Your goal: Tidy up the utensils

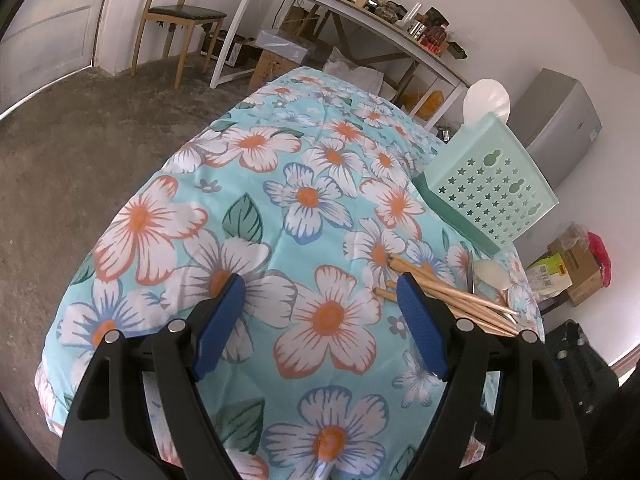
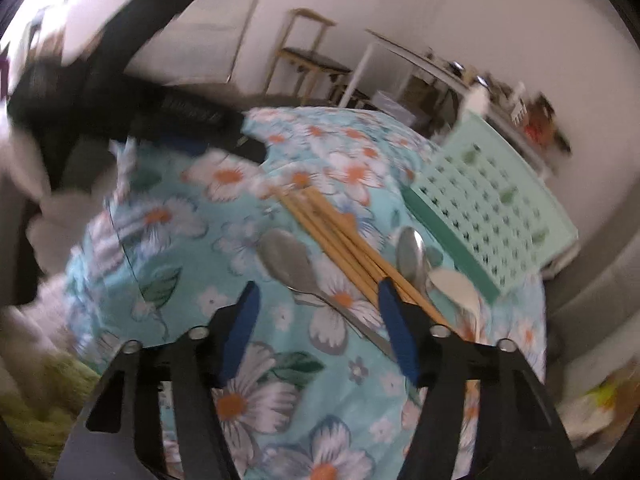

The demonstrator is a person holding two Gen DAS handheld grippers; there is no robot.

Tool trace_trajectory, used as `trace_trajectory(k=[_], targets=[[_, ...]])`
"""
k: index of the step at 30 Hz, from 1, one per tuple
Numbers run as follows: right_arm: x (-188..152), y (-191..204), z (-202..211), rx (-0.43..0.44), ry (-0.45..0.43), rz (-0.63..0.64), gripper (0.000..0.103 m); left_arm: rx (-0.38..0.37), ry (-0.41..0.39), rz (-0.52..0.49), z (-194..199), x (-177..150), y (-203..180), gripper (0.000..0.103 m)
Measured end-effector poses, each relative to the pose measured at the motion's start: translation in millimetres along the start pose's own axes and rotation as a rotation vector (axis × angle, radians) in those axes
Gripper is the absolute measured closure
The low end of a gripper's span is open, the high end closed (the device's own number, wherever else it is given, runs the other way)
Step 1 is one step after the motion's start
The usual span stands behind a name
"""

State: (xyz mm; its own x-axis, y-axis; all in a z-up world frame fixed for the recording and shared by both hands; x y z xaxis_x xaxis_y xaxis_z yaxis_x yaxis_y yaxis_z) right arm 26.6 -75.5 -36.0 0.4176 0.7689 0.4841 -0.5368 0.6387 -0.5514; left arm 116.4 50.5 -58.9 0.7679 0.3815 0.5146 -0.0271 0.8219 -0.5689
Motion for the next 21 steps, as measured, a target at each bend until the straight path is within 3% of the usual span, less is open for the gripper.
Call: trace_trajectory(k=[9, 14, 21], targets=[[11.7, 27.7, -31.0, -0.050, 0.067, 0.229, 0.077, -0.028, 0.013, 0.022, -2.0, 3.1, 2.4, 0.029], [19.4, 28.2, -43.9, -0.052, 0.066, 0.199, 0.094, -0.043, 0.018, 0.037, -2.1, 5.2, 4.3, 0.029], [22.8, 15.9, -31.1, -0.014, 0.025, 0.094, 0.097, -0.045, 0.019, 0.046, -2.3, 4.9, 3.7, 0.029]])
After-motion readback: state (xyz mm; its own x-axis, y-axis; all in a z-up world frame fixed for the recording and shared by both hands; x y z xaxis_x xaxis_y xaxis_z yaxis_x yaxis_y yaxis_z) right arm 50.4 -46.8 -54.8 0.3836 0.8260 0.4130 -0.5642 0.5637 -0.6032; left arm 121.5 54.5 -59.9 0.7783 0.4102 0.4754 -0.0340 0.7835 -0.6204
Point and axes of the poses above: each gripper's, at about its wrist camera, not at the fingertips, and z roughly against the way its jaws point, y to its left, x to its top, the point moved 5 cm from there along -z, roughly the way its jaws point, and after that the axes turned 11 degrees about z, right-handed, at the moved point
